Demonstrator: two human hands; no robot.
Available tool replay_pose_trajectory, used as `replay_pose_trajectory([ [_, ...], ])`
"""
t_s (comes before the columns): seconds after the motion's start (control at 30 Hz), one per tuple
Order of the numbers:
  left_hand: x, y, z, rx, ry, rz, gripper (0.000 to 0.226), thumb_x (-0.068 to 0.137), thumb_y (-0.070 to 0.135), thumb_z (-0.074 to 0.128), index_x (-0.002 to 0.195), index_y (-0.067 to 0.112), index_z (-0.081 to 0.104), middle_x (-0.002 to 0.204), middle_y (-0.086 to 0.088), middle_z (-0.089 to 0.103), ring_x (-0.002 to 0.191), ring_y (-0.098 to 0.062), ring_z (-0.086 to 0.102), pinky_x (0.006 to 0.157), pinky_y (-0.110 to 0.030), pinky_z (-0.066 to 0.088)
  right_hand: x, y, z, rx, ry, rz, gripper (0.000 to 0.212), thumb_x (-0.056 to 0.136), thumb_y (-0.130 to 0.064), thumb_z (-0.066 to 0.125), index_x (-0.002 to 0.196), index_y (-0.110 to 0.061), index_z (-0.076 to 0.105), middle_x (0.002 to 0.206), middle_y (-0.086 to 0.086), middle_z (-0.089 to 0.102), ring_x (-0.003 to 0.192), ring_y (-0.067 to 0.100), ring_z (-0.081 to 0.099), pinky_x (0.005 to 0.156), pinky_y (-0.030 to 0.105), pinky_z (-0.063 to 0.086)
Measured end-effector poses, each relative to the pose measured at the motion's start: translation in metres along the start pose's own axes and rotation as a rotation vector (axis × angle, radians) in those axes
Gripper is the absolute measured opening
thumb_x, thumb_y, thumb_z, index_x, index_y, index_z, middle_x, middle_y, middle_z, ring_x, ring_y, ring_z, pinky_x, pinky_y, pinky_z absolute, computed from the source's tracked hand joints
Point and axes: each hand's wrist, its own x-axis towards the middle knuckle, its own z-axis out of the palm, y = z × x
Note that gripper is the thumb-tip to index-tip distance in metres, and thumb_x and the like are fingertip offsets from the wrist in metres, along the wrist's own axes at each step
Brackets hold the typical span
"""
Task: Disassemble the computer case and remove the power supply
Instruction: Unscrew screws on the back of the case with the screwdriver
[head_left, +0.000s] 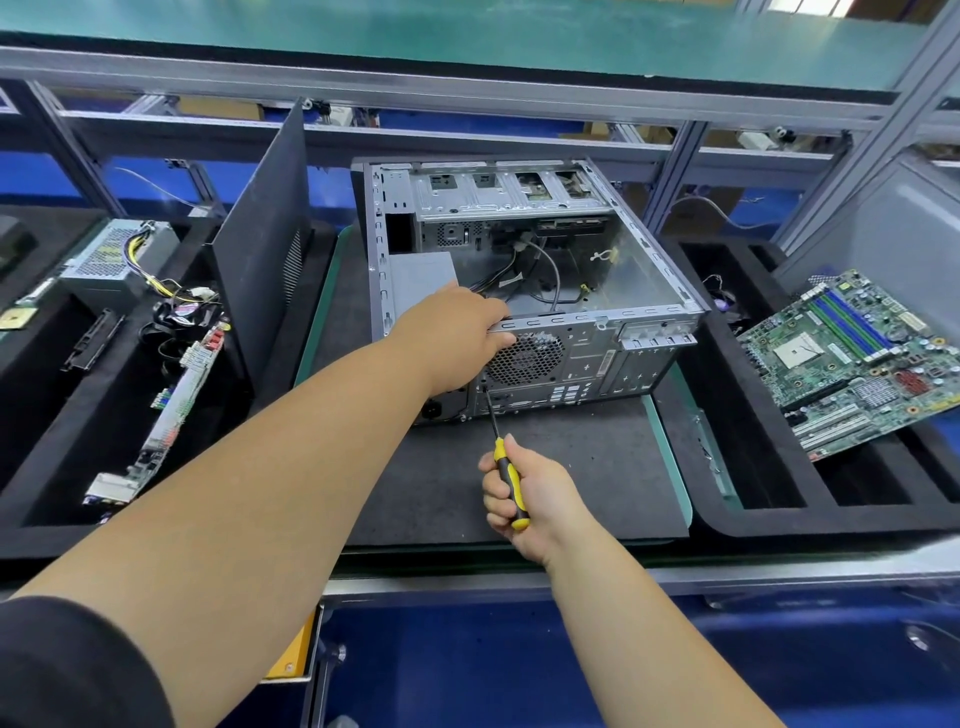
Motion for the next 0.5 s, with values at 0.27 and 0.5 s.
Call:
replay_pose_trajectory([
  [0.27,0.000,0.000,0.001,0.002,0.007,0.004,0.032,0.100,0.045,0.041,0.115,0.022,0.057,0.088,0.004,0.051,0.104,-0.021,0.043,0.072,-0.032,0.032,-0.004,0.003,0.007,-1.554,0.691,-0.465,0.039,0.105,-0.045,0.027,0.105,-0.016,0.053,0.080,-0.003,0.059,0.066,0.020,0.048,0.046,0.028,0.022],
  [0.5,0.000,0.001,0.000,0.002,0.012,0.007,0.030,0.100,0.045,0.042,0.113,0.022,0.057,0.085,0.005,0.049,0.103,-0.021,0.043,0.071,-0.032,0.031,-0.002,-0.008,0.000,-1.130,0.461,-0.385,0.042,0.100,-0.049,0.042,0.083,-0.013,0.054,0.069,-0.001,0.056,0.060,0.017,0.049,0.051,0.029,0.031],
])
